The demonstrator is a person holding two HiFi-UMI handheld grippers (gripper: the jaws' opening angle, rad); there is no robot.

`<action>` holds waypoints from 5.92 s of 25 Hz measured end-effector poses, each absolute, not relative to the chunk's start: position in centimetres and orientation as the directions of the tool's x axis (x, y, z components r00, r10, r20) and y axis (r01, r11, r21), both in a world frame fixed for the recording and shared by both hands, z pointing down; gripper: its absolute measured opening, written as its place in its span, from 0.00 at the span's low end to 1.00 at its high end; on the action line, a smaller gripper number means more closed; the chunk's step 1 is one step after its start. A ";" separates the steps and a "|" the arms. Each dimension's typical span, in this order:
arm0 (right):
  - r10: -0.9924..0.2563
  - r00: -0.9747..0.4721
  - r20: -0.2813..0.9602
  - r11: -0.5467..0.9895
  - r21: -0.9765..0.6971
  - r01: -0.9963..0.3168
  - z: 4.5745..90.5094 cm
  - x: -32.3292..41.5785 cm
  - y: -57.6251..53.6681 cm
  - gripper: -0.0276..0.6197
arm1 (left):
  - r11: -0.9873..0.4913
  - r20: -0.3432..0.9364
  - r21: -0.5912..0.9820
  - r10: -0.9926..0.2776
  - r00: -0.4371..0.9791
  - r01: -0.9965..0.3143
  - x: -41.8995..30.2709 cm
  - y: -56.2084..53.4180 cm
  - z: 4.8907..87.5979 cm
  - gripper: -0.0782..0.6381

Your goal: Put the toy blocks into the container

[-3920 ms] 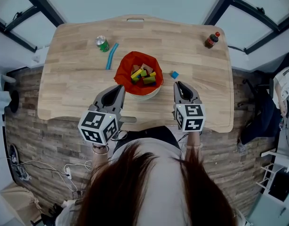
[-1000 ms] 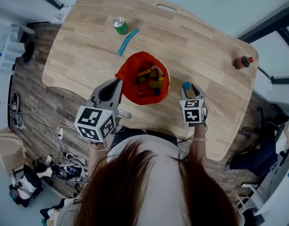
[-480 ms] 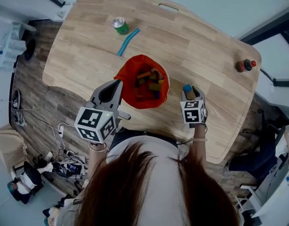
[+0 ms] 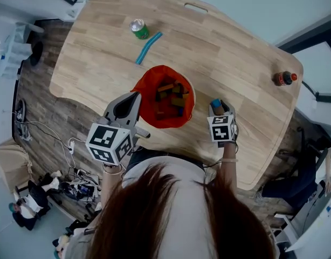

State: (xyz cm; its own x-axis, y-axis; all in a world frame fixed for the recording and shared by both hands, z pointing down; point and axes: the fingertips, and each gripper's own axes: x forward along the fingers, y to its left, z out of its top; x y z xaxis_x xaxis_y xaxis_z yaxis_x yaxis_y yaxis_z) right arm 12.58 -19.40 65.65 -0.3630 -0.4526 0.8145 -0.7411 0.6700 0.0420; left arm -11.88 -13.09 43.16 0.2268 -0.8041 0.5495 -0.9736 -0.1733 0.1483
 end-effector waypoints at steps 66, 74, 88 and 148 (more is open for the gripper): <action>-0.631 -0.297 0.717 0.506 0.090 -0.858 55.6 12.3 -13.6 0.29 | -0.360 0.439 0.191 -0.800 0.408 -0.913 -13.0 -9.0 40.0 0.12; -0.670 -0.297 0.681 0.479 0.090 -0.873 53.5 11.7 -12.3 0.29 | -0.394 0.426 0.189 -0.792 0.437 -0.899 -13.0 -8.3 39.7 0.12; -0.760 -0.315 0.568 0.413 0.049 -0.909 48.7 10.7 -11.8 0.29 | -0.445 0.406 0.185 -0.777 0.481 -0.876 -13.3 -7.4 39.1 0.12; -0.726 -0.561 0.397 0.613 0.005 -0.790 42.3 1.6 -13.0 0.29 | -0.277 0.381 0.182 -0.864 0.328 -0.943 -19.2 -3.3 38.6 0.12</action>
State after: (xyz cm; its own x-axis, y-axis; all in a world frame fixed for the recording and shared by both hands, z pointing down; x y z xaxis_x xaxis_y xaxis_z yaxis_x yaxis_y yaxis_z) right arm 1.61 -12.98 42.30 -0.5611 -0.7263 0.3970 -0.7900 0.6130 0.0049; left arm -19.25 -3.27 38.62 0.3277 -0.8643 0.3814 -0.9434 -0.2773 0.1821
